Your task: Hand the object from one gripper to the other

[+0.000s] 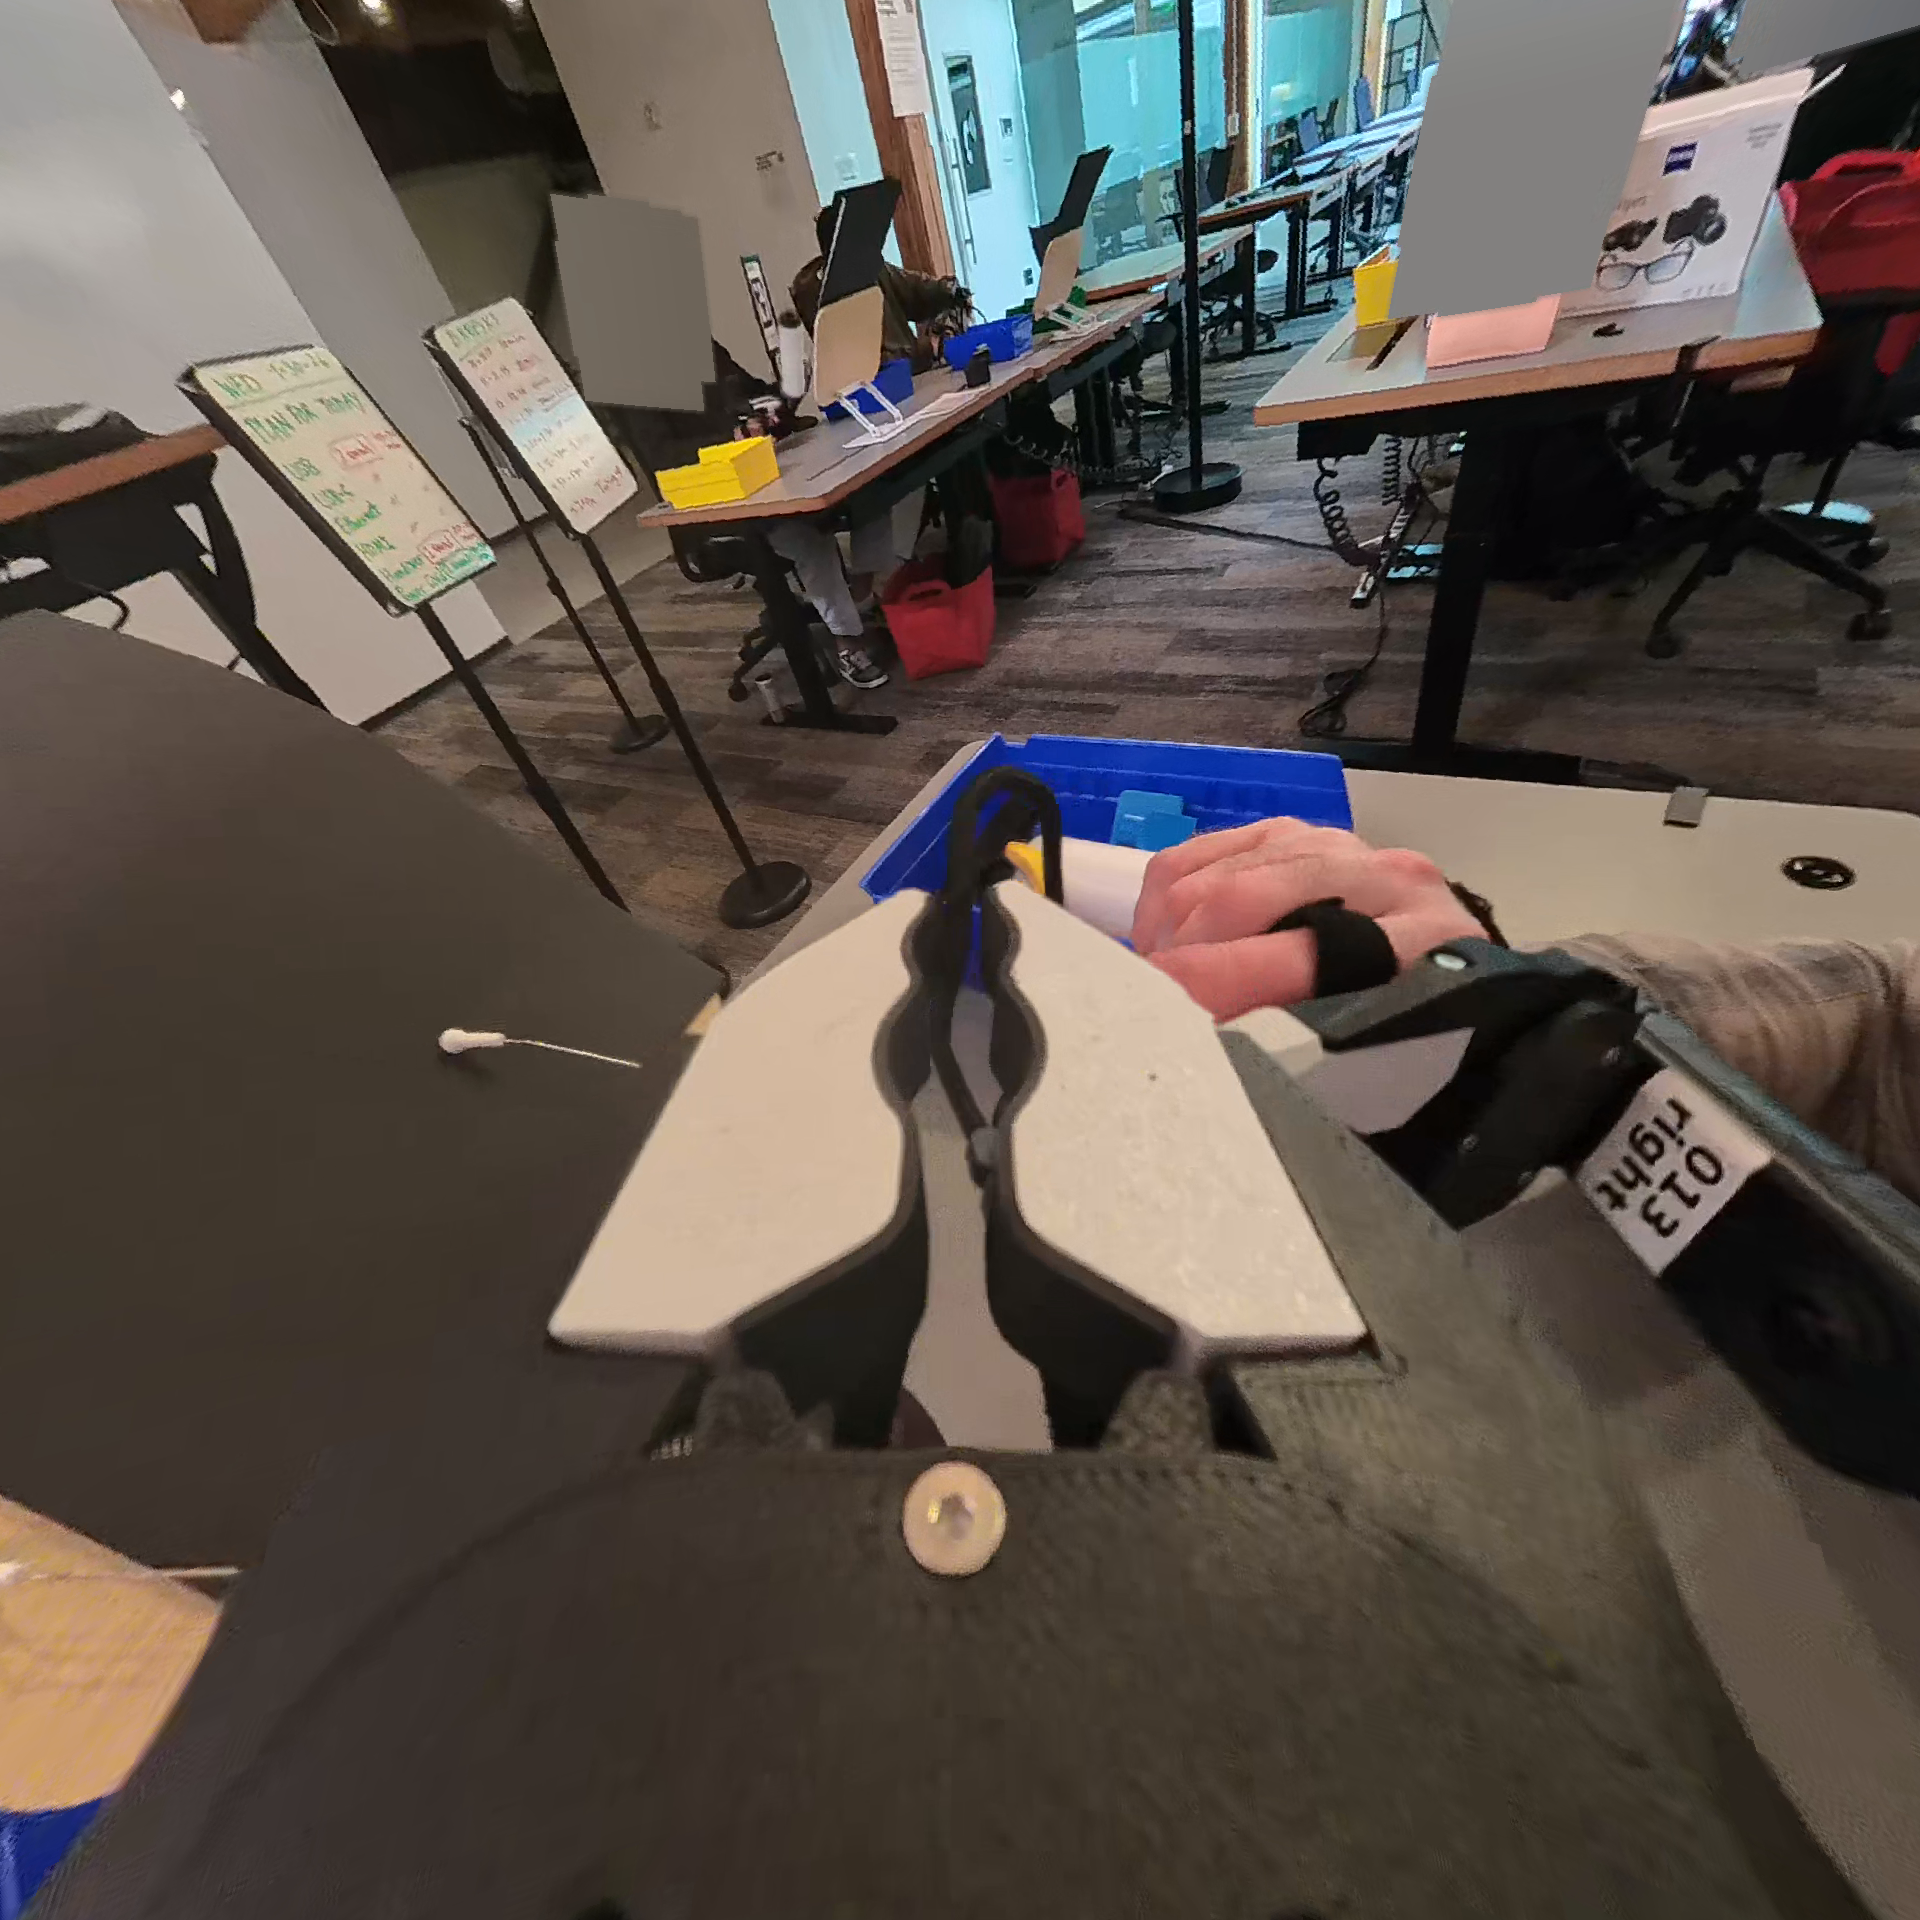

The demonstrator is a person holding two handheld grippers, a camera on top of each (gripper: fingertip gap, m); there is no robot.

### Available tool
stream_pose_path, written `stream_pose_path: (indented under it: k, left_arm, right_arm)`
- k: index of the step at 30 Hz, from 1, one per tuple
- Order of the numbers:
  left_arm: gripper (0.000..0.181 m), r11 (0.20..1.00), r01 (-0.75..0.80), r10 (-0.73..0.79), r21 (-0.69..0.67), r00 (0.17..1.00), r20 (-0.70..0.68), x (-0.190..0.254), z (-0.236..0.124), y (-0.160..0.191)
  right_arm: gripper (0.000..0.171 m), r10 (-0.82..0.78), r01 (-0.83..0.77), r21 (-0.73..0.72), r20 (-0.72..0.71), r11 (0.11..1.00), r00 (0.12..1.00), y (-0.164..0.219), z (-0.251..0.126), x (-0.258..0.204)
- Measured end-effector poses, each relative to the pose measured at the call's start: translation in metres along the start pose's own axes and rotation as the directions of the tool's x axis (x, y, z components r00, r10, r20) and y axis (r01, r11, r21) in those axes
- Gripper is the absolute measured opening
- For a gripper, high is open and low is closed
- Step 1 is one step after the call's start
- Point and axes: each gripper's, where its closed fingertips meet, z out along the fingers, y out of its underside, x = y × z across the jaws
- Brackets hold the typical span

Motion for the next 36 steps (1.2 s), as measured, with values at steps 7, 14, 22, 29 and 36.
stream_pose_path:
  k: [7, 14, 22, 29, 36]
  left_arm:
    - [0.006, 0.998, -0.065, 0.064, 0.026, 0.998, 0.019, -0.004, -0.011, -0.006]
    - [0.029, 0.962, -0.253, 0.260, -0.107, 0.964, 0.061, -0.005, -0.024, 0.011]
    - [0.032, 0.916, -0.324, 0.331, -0.236, 0.943, -0.009, 0.008, -0.021, 0.039]
    - [0.012, 0.888, -0.350, 0.365, -0.298, 0.931, -0.008, 0.006, -0.019, 0.048]
    - [0.011, 0.874, -0.358, 0.377, -0.327, 0.926, -0.007, 0.000, -0.026, 0.047]
  right_arm:
    - [0.001, 0.063, -0.062, -0.018, 0.016, 0.998, 0.998, 0.003, 0.001, 0.001]
    - [0.001, 0.058, -0.059, -0.048, -0.005, 0.997, 0.998, 0.011, 0.001, 0.009]
    - [0.001, 0.032, -0.032, -0.053, -0.010, 0.998, 0.999, 0.004, 0.002, 0.004]
    - [0.001, -0.013, 0.012, -0.072, -0.019, 0.997, 1.000, 0.005, 0.002, 0.003]
    - [0.001, -0.049, 0.048, -0.100, -0.008, 0.994, 0.999, 0.021, 0.002, 0.000]
